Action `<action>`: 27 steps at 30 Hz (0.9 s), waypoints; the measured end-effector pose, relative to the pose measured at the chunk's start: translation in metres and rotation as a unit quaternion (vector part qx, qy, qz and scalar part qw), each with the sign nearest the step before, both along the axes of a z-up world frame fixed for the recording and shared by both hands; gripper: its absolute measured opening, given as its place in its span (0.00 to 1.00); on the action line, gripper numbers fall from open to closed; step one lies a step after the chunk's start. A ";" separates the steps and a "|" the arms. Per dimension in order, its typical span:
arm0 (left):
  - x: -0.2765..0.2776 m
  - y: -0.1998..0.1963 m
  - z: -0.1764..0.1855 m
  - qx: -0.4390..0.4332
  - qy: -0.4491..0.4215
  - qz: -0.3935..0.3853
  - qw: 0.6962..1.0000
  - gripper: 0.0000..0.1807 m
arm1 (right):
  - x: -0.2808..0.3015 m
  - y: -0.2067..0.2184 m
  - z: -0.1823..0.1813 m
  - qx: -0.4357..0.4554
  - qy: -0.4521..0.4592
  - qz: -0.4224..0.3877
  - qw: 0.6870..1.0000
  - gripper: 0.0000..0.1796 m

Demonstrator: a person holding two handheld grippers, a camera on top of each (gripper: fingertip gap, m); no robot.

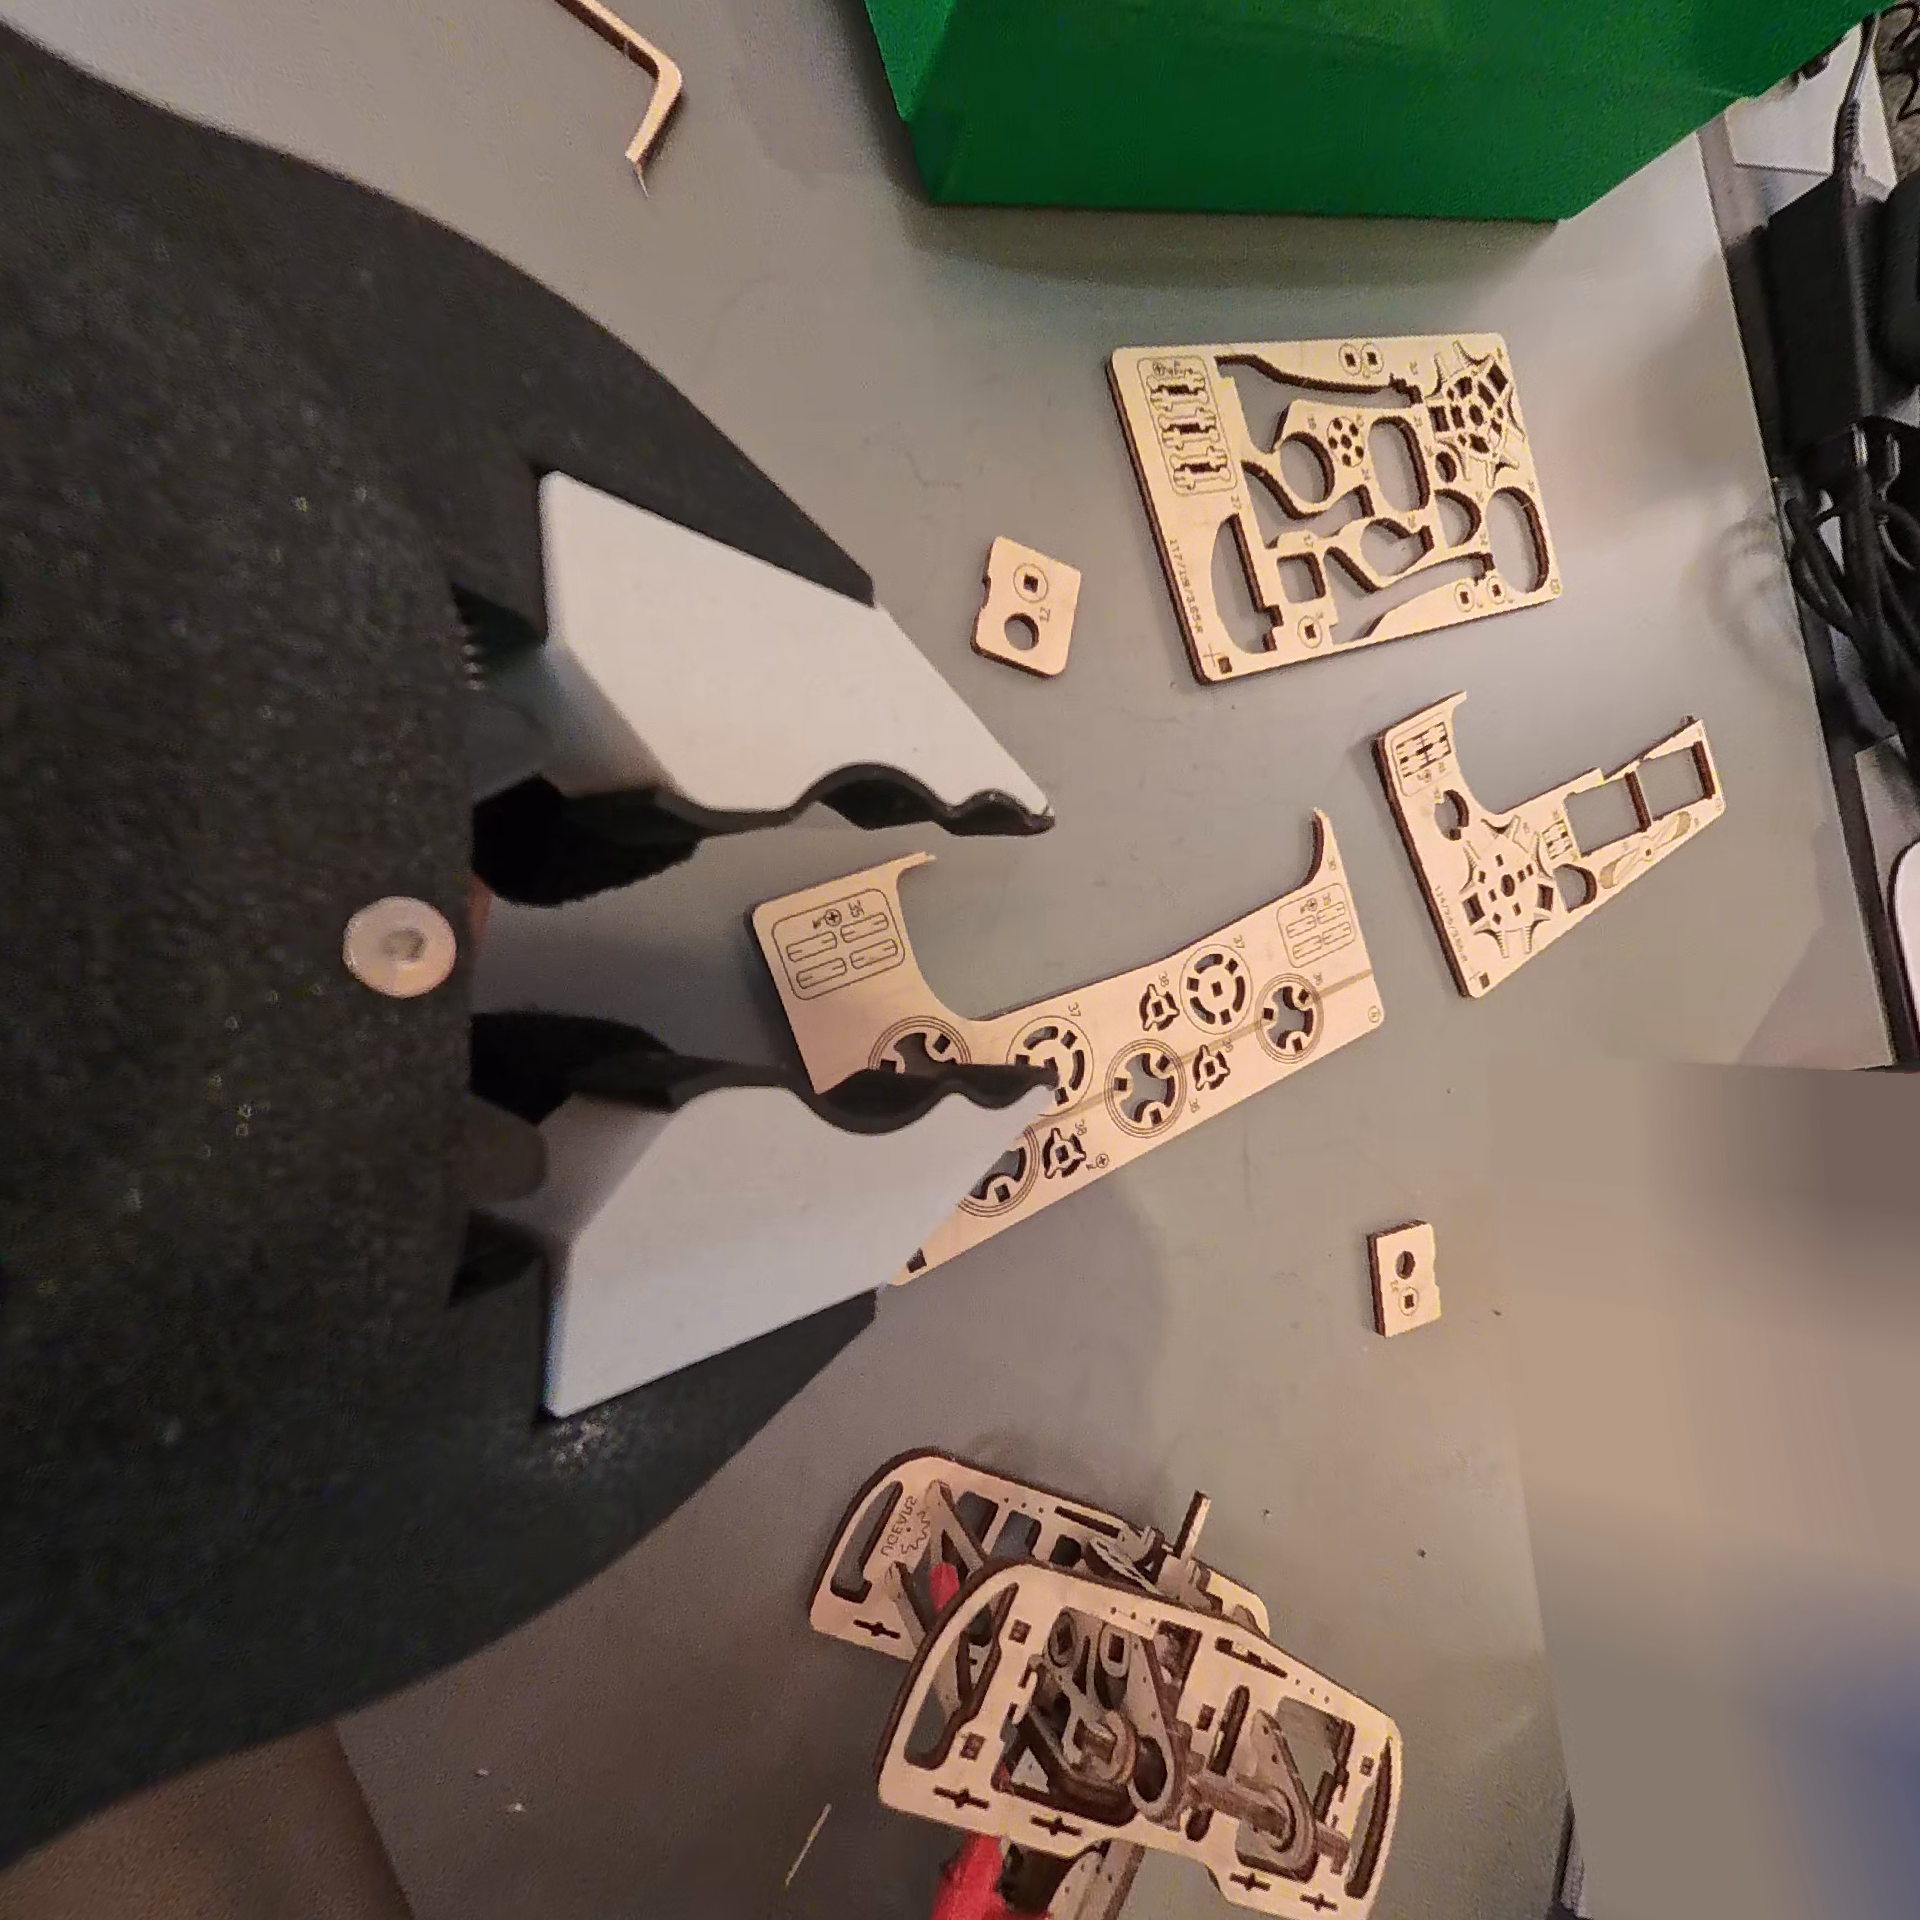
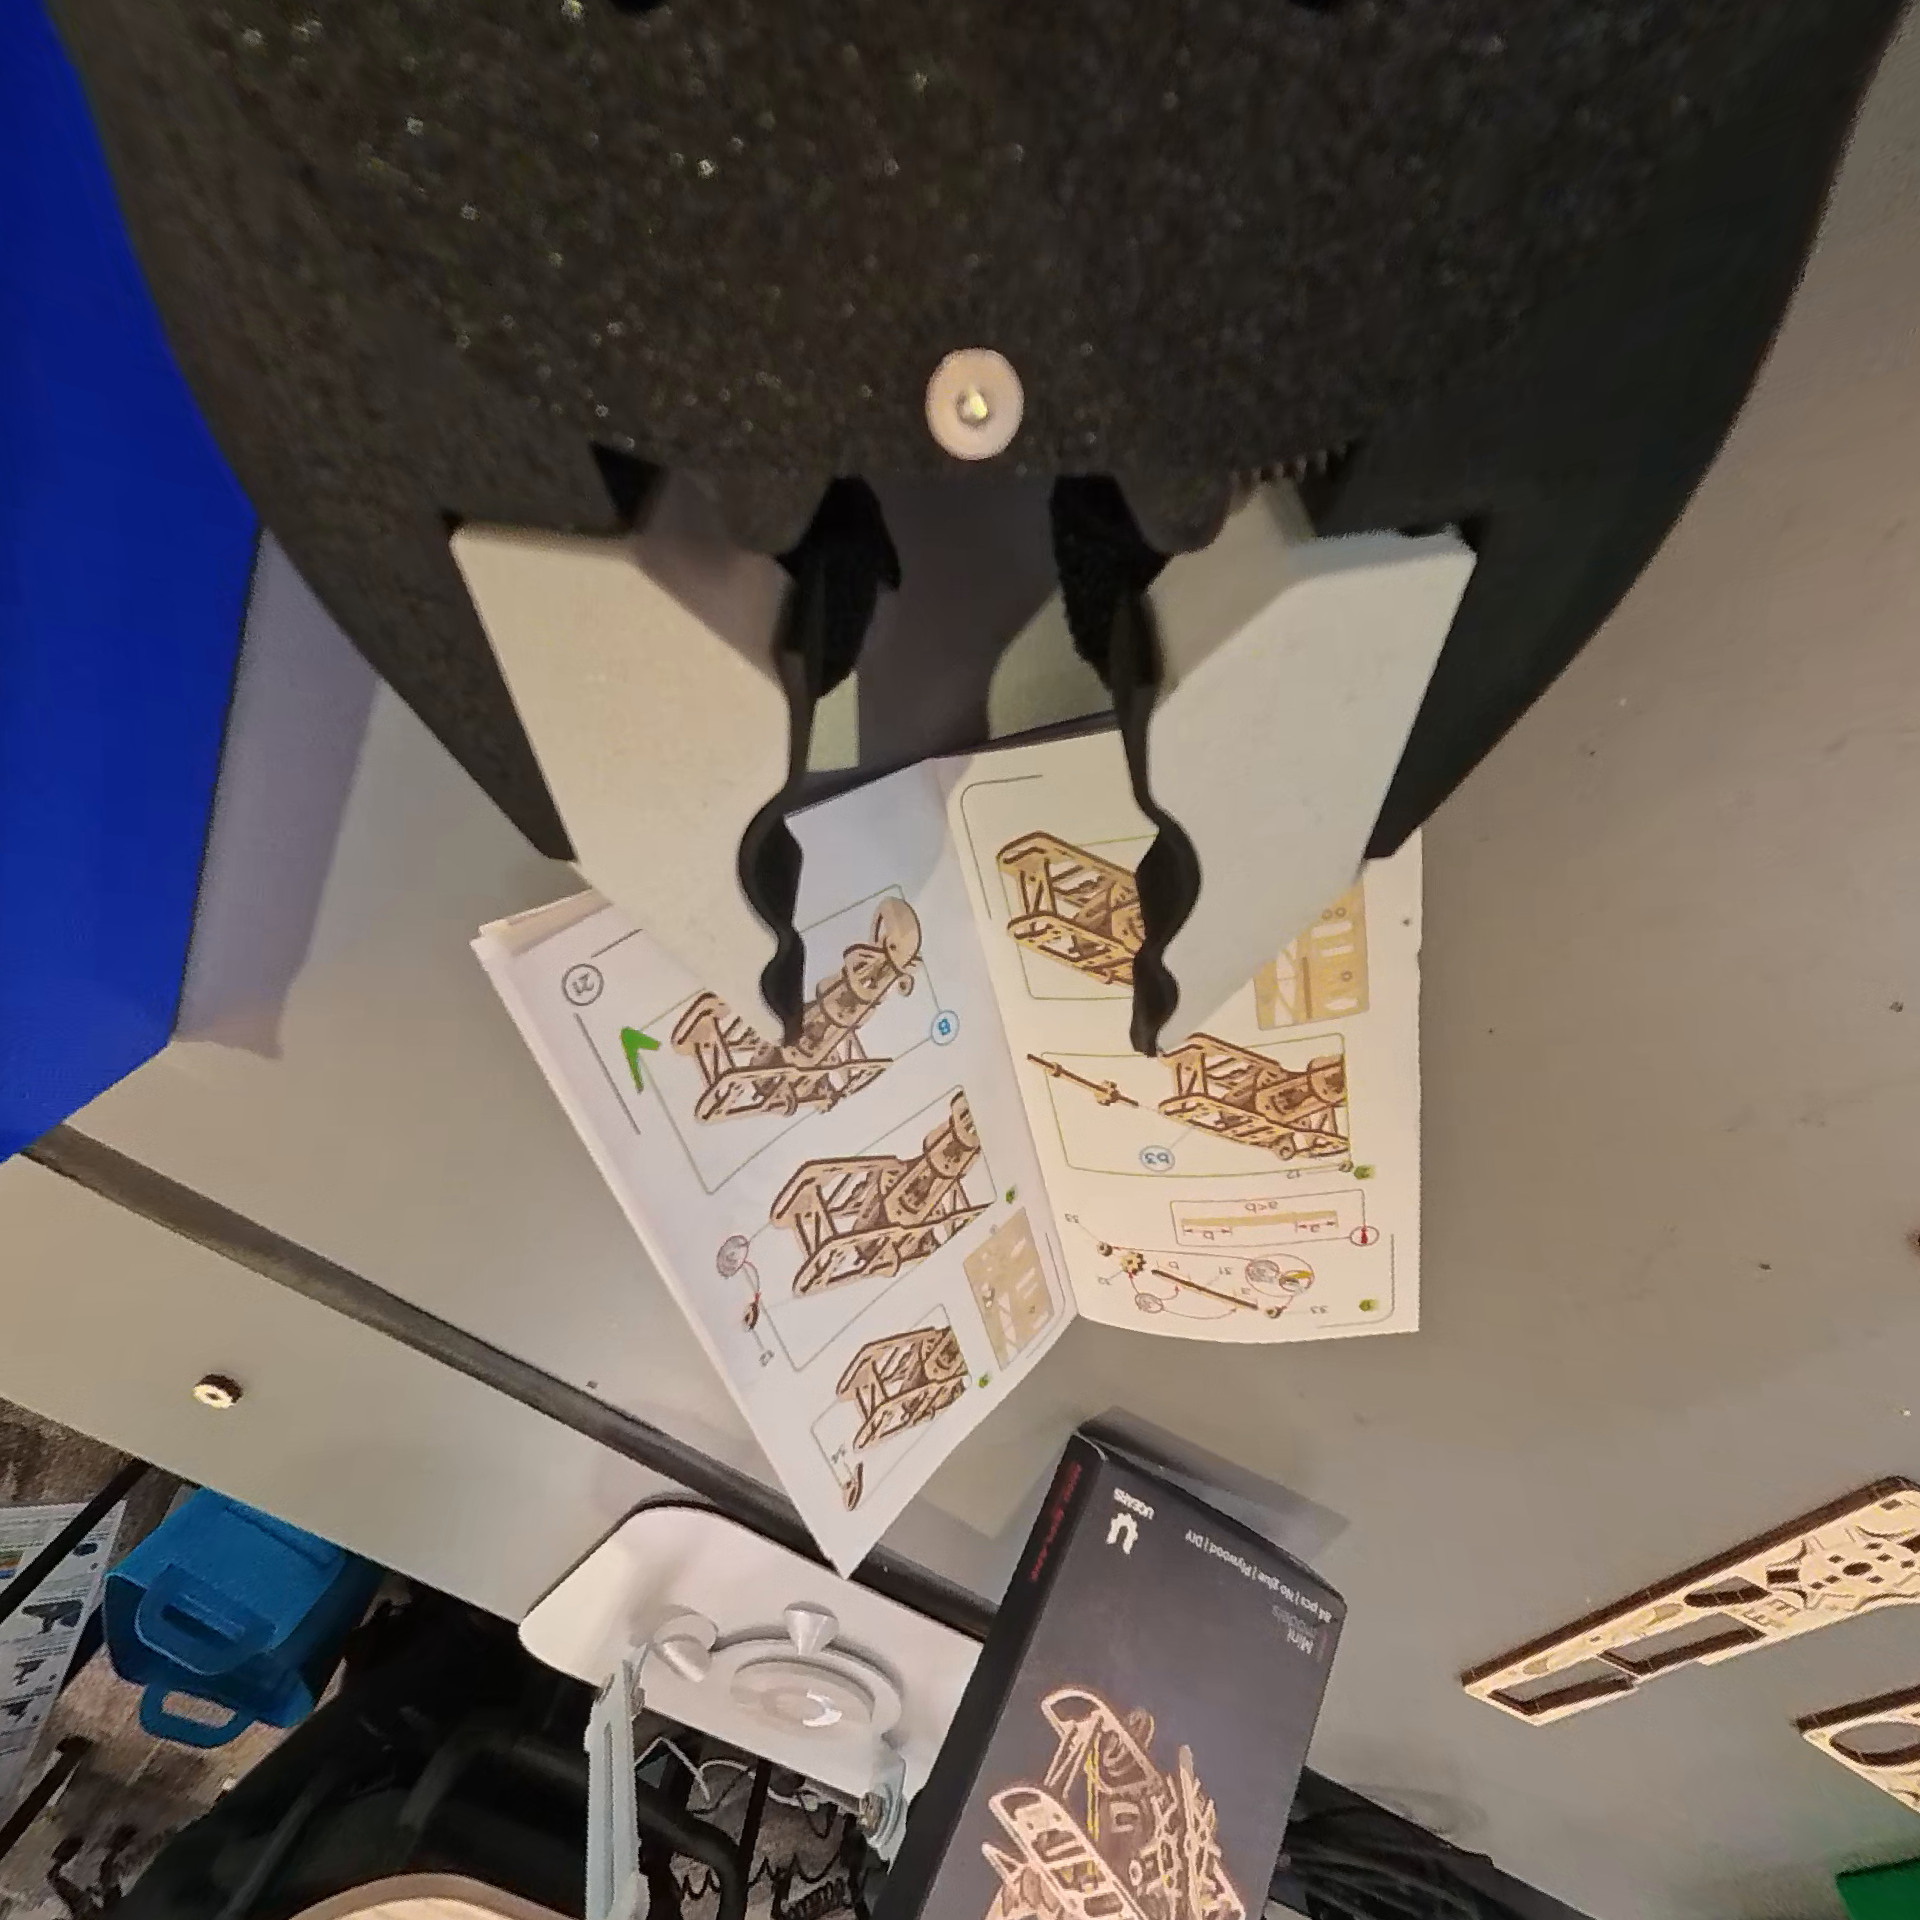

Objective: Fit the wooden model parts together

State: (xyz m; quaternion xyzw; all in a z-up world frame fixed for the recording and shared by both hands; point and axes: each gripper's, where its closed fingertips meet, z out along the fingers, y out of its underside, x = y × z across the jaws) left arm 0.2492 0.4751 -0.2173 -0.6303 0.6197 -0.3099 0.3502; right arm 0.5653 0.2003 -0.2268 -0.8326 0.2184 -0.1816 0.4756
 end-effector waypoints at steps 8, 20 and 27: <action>0.001 -0.004 0.000 -0.001 0.002 -0.006 1.000 0.23 | -0.001 0.001 -0.001 -0.001 0.006 0.002 1.000 0.34; -0.009 -0.103 0.028 0.008 -0.028 -0.198 0.980 0.15 | -0.080 0.037 0.052 0.164 -0.025 0.198 0.966 0.23; 0.003 -0.135 0.005 0.039 0.017 -0.247 0.968 0.12 | -0.235 0.086 0.045 0.133 0.114 0.496 0.850 0.17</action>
